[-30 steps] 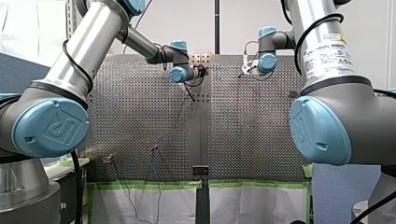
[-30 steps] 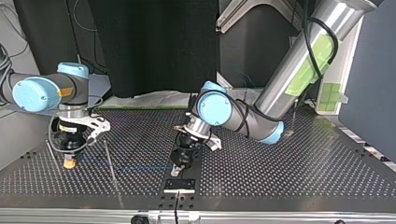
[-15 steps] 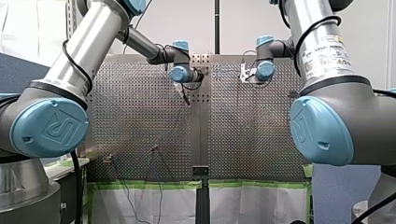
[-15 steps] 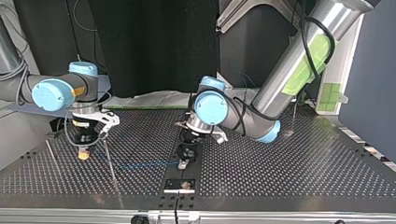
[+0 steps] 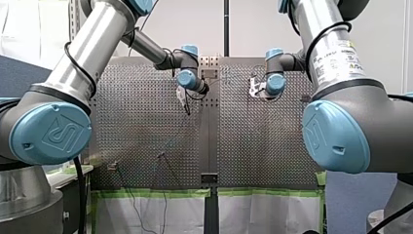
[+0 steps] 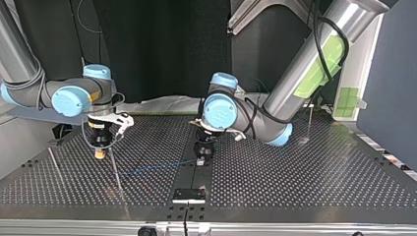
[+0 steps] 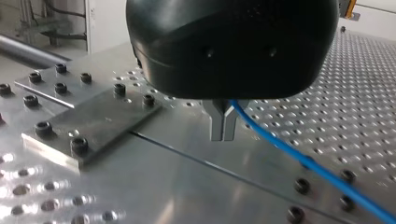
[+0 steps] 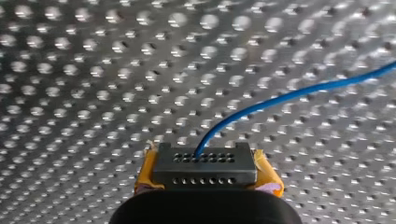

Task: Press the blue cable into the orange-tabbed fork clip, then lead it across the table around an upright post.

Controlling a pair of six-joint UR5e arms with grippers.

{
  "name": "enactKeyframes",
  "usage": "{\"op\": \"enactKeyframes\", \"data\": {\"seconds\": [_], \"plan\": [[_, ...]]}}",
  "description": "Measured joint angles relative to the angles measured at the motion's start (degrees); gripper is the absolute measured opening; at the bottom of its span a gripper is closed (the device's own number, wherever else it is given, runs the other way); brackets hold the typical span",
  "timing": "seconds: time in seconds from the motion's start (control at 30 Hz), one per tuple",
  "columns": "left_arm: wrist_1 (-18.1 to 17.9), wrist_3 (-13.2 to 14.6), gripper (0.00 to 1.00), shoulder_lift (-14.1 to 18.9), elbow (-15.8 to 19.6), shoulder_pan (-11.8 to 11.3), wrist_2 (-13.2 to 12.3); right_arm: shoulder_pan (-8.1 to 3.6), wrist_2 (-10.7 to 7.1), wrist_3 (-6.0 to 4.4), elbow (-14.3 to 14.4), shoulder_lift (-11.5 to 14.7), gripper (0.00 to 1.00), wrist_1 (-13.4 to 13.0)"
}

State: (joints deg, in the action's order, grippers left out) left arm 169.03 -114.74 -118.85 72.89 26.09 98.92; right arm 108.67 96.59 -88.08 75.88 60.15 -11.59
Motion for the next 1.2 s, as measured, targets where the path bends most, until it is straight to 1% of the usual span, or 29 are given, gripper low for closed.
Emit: {"op": "enactKeyframes", "data": {"seconds": [0.17, 0.27, 0.3, 0.37, 0.57, 0.63, 0.77, 0.83, 0.87, 0.93, 0.97, 1.0, 1.03, 1.07, 1.13, 1.17, 1.2], "plan": [[-0.56, 0.22, 0.0, -0.73, 1.3, -0.08, 0.94, 0.17, 0.07, 0.0, 0.3, -1.0, 0.0, -0.01], [-0.66, 0.38, 0.0, -1.94, 1.53, 0.04, 1.07, 0.3, 0.07, 0.12, 0.34, -1.7, 0.0, -0.02], [-0.69, 0.43, 0.02, -2.3, 1.56, 0.1, 1.11, 0.35, 0.07, 0.19, 0.34, -1.9, 0.0, -0.01], [-0.94, 0.55, 0.02, -3.26, 1.59, 0.27, 1.4, 0.41, 0.11, 0.37, 0.34, -2.31, 0.0, -0.01], [-1.72, 0.66, 0.02, -6.1, 1.61, 0.41, 3.62, 0.44, 0.31, 0.61, 0.31, -3.04, 0.0, -0.09], [-1.65, 0.88, 0.02, -6.65, 1.62, 0.42, 4.23, 0.45, 0.36, 0.71, 0.31, -3.41, 0.0, -0.09], [-1.66, 1.11, 0.02, -6.97, 1.62, 0.44, 4.62, 0.47, 0.41, 0.98, 0.39, -4.52, 0.0, -0.08], [-1.66, 1.16, 0.13, -7.01, 1.62, 0.47, 4.61, 0.49, 0.51, 1.07, 0.47, -5.14, 0.0, -0.1], [-1.67, 1.17, 0.13, -7.0, 1.62, 0.49, 4.59, 0.49, 0.55, 1.1, 0.5, -5.42, 0.0, -0.11], [-1.64, 1.17, 0.3, -7.01, 1.62, 0.51, 4.56, 0.51, 0.68, 1.14, 0.58, -6.08, 0.0, -0.16], [-1.6, 1.14, 0.3, -7.01, 1.62, 0.51, 4.58, 0.52, 0.73, 1.15, 0.63, -6.39, 0.0, -0.18], [-1.56, 1.11, 0.36, -7.01, 1.62, 0.51, 4.59, 0.52, 0.79, 1.17, 0.69, -6.72, 0.0, -0.2], [-1.51, 1.11, 0.46, -7.02, 1.62, 0.51, 4.61, 0.52, 0.85, 1.19, 0.8, -7.14, 0.0, -0.24], [-1.48, 1.12, 0.46, -7.03, 1.61, 0.52, 4.61, 0.53, 0.9, 1.2, 0.91, -7.42, 0.0, -0.29], [-1.31, 1.16, 0.58, -7.02, 1.61, 0.53, 4.68, 0.51, 1.03, 1.19, 1.17, -7.84, 0.0, -0.47], [-1.18, 1.2, 0.58, -7.03, 1.61, 0.53, 4.79, 0.5, 1.06, 1.19, 1.26, -7.96, 0.0, -0.54], [-1.01, 1.24, 0.64, -7.03, 1.61, 0.53, 4.96, 0.49, 1.09, 1.19, 1.33, -8.04, 0.0, -0.59]]}}
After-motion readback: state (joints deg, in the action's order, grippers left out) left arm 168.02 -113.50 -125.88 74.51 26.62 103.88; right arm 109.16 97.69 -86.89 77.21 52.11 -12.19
